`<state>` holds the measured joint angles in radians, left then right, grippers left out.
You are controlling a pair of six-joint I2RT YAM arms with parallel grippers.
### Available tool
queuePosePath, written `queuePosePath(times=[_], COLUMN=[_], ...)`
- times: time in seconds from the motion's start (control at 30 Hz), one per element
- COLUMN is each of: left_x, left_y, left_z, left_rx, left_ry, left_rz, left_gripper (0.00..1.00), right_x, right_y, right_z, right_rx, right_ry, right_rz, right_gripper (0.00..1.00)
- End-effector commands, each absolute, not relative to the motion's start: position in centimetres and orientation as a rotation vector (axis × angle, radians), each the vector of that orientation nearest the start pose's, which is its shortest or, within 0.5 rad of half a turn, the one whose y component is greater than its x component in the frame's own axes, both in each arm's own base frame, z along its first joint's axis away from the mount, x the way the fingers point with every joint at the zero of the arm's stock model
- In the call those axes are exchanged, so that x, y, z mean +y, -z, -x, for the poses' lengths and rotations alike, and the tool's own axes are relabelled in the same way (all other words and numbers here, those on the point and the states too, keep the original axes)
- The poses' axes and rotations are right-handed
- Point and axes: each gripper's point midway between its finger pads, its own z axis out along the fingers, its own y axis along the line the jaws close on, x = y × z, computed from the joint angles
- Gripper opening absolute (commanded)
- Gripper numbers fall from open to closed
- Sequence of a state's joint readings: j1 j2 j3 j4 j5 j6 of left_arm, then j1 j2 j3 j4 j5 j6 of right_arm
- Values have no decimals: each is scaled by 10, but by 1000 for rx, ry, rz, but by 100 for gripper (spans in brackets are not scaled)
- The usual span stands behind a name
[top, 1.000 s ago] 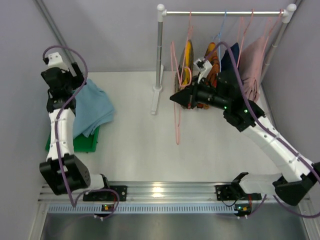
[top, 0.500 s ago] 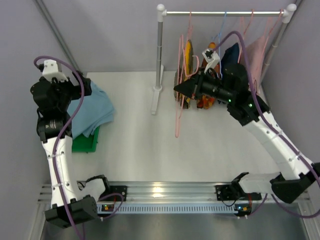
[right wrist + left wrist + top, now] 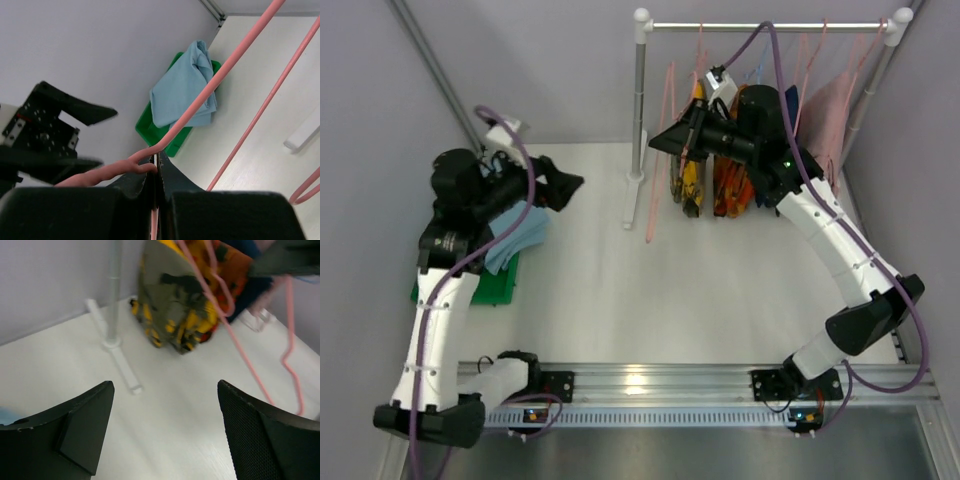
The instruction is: Remove the trousers from the hanger
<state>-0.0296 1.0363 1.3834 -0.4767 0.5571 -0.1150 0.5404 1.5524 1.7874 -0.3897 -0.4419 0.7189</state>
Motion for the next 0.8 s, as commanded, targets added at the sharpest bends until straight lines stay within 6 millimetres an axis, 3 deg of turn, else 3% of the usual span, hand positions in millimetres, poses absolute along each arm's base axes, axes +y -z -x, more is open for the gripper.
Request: queuePosePath(times=[0.0, 0.13, 0.2, 0.3, 0.5, 0.77], left_x=[-168, -208, -234, -255, -276, -282], left_y=[-416, -419, -425, -426, -421, -405], left_z=[-289, -295, -280, -269, -269, -299], left_rx=[1655, 1663, 1635, 1618, 1668, 1751], left_ry=[567, 577, 611, 645, 648, 547], left_rz=[-586, -679, -739, -776, -725, -588], left_gripper=[88, 86, 84, 84, 82, 70], right_x=[319, 318, 318, 321, 325, 327], right_y=[-466, -465, -463, -453, -441, -446], right_z=[-336, -334, -334, -334, -334, -334], right_rx=[1783, 1780, 1786, 1803, 1826, 1824], right_ry=[-1318, -1301, -1292, -1266, -1264, -1275], right_rz=[189, 185, 186, 191, 167, 137], right_gripper=[0, 0, 0, 0, 0, 0])
